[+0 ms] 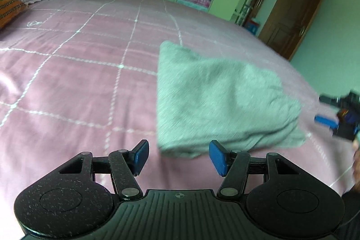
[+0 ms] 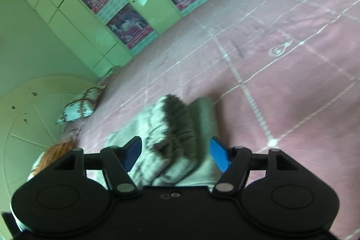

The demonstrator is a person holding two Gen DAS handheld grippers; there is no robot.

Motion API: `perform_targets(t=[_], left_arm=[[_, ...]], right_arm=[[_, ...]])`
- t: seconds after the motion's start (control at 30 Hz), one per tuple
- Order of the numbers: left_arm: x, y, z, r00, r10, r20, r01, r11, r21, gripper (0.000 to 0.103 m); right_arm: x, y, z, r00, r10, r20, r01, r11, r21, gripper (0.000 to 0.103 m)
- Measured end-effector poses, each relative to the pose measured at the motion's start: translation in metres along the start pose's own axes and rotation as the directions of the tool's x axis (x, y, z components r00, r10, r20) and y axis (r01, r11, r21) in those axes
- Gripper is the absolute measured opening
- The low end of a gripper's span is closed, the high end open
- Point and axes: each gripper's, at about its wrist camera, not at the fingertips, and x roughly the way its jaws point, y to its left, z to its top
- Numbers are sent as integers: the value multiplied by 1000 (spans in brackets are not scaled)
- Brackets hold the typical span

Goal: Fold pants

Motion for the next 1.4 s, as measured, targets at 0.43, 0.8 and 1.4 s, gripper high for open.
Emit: perform_targets(t=[0.43, 0.8, 1.4], left_arm=[[23, 14, 5, 998, 58, -33, -57, 998, 23, 59], [46, 11, -2, 994, 96, 45, -92, 993, -73, 59], [52, 4, -4, 989, 125, 78, -119, 990, -79, 51]], right_arm=[[24, 21, -18, 994, 50, -99, -48, 999, 15, 41], [40, 20, -24, 990, 77, -122, -69, 995, 68, 36], [44, 16, -21, 997, -57, -56, 60, 997, 54, 13]])
